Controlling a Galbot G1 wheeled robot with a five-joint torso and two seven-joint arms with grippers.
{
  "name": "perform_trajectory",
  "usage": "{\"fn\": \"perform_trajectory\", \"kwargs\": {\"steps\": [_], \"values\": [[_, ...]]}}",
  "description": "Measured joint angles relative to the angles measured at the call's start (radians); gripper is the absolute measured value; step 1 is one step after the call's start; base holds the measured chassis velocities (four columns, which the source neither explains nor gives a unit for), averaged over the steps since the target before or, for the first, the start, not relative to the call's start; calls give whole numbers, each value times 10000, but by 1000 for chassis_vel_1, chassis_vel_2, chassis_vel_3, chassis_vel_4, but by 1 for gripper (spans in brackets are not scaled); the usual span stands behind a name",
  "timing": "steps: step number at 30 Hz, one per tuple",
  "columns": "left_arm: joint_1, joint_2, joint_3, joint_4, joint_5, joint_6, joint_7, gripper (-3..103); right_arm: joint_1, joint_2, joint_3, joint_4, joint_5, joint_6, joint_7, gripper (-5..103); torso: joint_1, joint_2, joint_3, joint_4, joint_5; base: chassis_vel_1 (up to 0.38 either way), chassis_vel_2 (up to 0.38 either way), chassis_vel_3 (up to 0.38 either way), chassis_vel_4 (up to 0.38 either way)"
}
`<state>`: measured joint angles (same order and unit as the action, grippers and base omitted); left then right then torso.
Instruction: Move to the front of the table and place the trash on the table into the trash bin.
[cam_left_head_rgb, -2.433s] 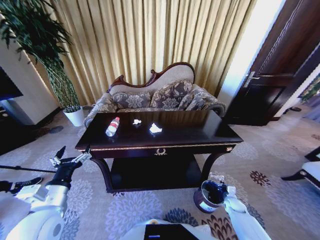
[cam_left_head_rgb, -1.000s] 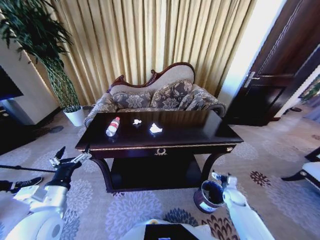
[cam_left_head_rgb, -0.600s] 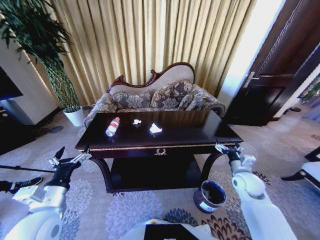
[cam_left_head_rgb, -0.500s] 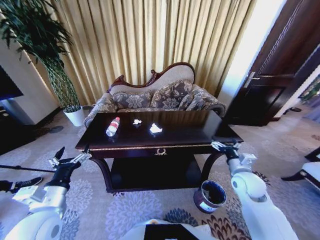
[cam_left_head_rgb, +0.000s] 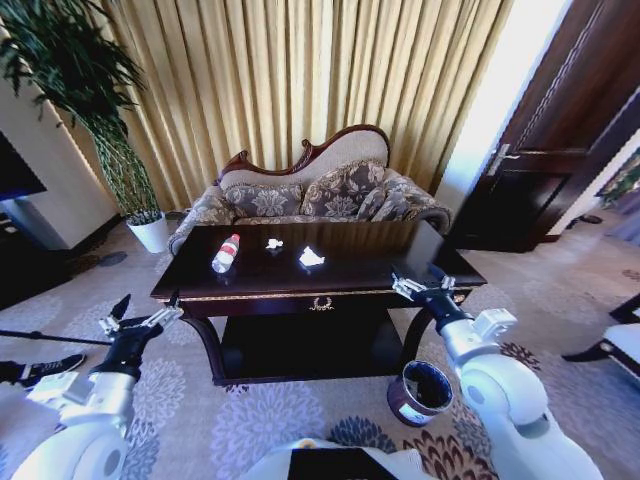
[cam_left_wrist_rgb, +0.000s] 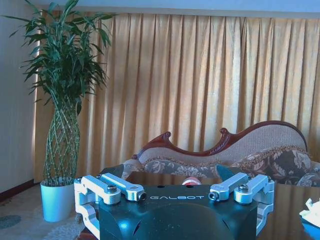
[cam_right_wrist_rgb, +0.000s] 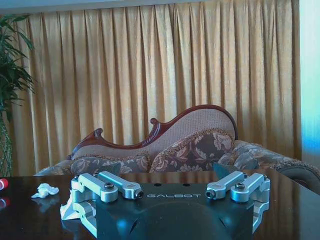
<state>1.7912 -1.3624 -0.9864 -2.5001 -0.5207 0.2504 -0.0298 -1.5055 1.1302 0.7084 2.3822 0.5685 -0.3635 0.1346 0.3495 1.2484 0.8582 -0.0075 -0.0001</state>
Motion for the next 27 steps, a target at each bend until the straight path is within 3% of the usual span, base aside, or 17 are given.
{"fn": "perform_trajectory", "kwargs": {"steps": [27], "values": [[-27,28,22,0,14,66,2,100,210,14,3,-448,-46,107,-132,100,0,-1,0,0,-1,0,0,0,0]]}}
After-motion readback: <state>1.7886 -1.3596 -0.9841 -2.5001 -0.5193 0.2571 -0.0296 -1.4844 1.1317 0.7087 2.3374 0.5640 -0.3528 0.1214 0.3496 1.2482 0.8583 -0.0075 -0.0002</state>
